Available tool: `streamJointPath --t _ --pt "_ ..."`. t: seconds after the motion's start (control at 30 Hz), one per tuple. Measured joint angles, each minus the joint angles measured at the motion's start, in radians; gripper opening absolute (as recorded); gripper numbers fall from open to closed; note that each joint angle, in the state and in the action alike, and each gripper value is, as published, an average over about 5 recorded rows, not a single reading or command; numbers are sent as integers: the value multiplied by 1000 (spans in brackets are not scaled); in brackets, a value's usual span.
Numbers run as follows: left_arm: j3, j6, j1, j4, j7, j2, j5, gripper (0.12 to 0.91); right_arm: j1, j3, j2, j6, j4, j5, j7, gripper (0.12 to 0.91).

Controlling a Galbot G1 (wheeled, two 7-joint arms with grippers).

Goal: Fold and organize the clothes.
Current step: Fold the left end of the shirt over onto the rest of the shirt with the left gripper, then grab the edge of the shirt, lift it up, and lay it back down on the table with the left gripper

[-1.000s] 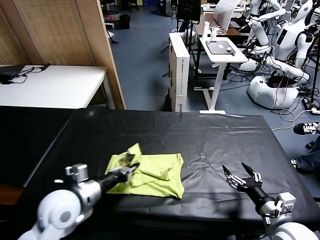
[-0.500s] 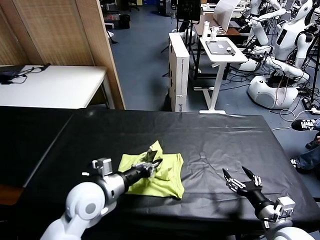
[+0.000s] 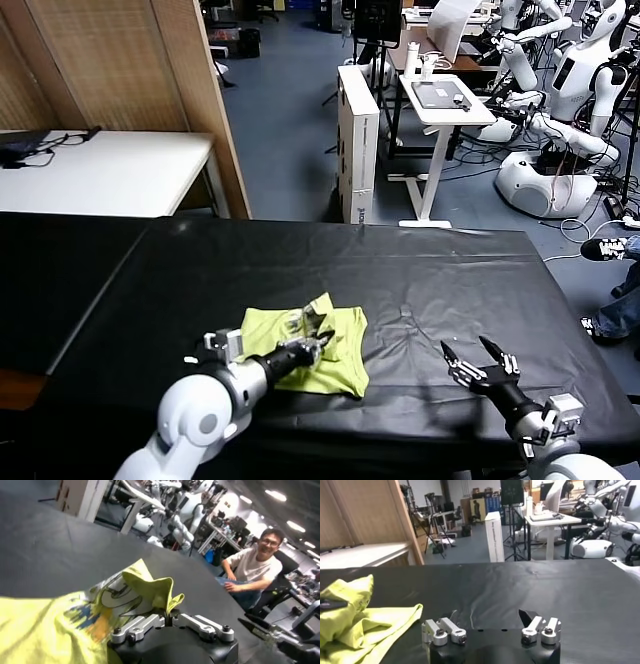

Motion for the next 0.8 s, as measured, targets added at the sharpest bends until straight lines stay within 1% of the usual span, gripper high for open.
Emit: streamJointPath --t 0.07,0.13,0.17,0.27,0.3,0.37,0.4,0.43,0.5,0.53,0.6,0.67,0.8 --pt "9 0 3 9 2 -20 25 181 0 -8 -6 -1 5 -5 0 907" --pt "15 0 5 16 1 -41 46 202 1 -17 -14 -5 8 -11 -1 907" --pt "16 0 6 19 0 -51 52 232 2 -22 -19 -7 8 -13 -1 907" --pt "18 0 14 16 -3 -77 61 385 10 -40 -34 -10 5 -24 -5 907" --pt "17 0 17 14 -4 -82 61 461 14 -47 -39 -10 3 -28 -8 907" --pt "15 0 24 6 -6 -90 61 575 23 -63 -52 -11 -2 -36 -14 907" --pt "13 0 27 1 -6 -92 62 651 28 -71 -59 -12 -5 -39 -17 907" --pt "9 0 31 -4 -7 -93 61 708 34 -81 -67 -14 -7 -42 -19 907" --pt "0 0 40 -17 -7 -93 58 815 49 -103 -84 -20 -11 -43 -22 907" --pt "-7 0 43 -24 -7 -91 56 852 58 -116 -92 -25 -13 -42 -23 907" --pt "-24 0 49 -40 -7 -84 52 893 81 -143 -111 -33 -19 -39 -25 907" --pt "-48 0 53 -56 -5 -73 51 903 114 -178 -132 -39 -28 -43 -34 907" --pt "-114 0 65 -80 1 -36 62 907 202 -270 -173 -29 -54 -88 -77 907"
